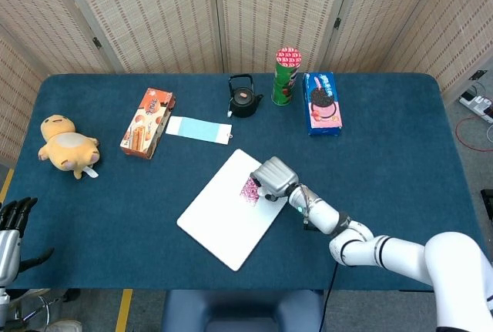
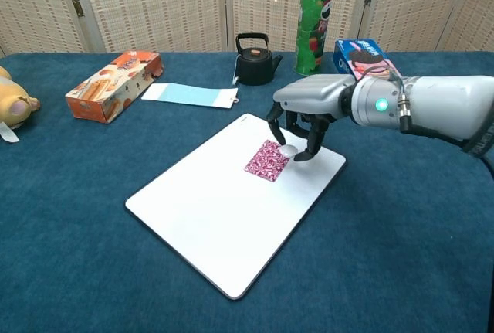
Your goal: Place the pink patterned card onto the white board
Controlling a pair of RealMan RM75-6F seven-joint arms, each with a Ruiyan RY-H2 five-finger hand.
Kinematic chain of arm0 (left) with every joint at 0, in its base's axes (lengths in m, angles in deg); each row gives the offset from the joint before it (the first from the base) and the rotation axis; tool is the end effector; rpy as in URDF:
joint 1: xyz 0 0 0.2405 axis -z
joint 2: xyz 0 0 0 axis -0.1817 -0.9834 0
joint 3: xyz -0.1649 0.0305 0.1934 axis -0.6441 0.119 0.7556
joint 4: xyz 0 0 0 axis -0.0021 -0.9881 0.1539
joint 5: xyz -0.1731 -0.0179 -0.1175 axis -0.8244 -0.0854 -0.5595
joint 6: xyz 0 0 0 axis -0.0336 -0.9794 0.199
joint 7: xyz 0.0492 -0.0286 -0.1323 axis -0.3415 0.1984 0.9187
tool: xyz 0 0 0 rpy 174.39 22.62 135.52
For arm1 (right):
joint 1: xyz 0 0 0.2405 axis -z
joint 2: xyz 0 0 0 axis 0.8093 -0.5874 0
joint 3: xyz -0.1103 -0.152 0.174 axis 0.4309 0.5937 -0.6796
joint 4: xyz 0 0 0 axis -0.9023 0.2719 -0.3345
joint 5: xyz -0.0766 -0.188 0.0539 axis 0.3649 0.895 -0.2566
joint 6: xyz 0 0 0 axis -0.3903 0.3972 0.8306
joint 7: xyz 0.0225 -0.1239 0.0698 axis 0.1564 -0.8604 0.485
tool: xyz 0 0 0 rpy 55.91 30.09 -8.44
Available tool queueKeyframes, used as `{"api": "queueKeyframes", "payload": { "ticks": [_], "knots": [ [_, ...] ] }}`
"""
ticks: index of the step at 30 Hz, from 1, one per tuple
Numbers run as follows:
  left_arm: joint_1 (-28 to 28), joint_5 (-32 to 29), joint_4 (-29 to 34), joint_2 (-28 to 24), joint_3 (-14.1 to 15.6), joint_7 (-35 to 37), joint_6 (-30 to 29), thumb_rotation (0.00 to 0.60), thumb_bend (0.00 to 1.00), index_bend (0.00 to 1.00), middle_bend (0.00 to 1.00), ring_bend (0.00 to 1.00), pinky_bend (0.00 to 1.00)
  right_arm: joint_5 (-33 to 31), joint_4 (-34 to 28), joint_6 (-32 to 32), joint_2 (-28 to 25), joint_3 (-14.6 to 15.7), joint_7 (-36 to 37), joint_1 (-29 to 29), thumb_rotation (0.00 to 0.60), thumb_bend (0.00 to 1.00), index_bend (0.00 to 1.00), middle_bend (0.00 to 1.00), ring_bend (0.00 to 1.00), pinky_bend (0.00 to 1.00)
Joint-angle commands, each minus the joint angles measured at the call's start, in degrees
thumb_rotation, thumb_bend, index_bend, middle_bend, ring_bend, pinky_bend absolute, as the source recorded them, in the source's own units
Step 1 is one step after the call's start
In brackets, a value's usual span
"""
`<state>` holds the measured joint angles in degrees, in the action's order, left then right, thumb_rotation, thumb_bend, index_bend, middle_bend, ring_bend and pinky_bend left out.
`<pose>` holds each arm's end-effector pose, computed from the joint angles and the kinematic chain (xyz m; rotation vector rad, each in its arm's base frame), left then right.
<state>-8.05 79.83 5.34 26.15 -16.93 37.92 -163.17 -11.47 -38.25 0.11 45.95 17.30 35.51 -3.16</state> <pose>-0.3268 0.1692 0.1566 -1.3152 -0.8448 -0.8088 -0.1071 -0.3928 -0.0613 2.2455 -0.7103 0.6887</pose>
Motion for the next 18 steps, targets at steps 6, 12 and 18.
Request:
{"api": "queueKeyframes", "payload": {
  "ticks": [6,12,18],
  "knots": [
    [-0.16,-0.11,-0.55,0.31,0.03,0.42,-0.06,0.600,0.15,0.13,0.16,0.12,0.05,-4.73,3.33,-1.59,3.09,-0.01,-3.81,-2.89,0.592,0.32,0.46,0.81,0.99,0.80],
    [-0.32,-0.31,-1.12,0.50,0.07,0.98,0.03,0.600,0.15,0.13,0.16,0.12,0.05,-7.11,4.19,-1.81,4.00,0.22,-4.77,-4.02,0.591,0.32,0.40,0.81,0.99,0.80],
    [-0.37,-0.35,-1.55,0.57,-0.02,1.50,0.01,0.600,0.15,0.13,0.16,0.12,0.05,-7.84,2.31,-0.65,2.65,0.34,-4.44,-4.00,0.591,0.32,0.27,0.81,0.98,0.80]
  ]
}}
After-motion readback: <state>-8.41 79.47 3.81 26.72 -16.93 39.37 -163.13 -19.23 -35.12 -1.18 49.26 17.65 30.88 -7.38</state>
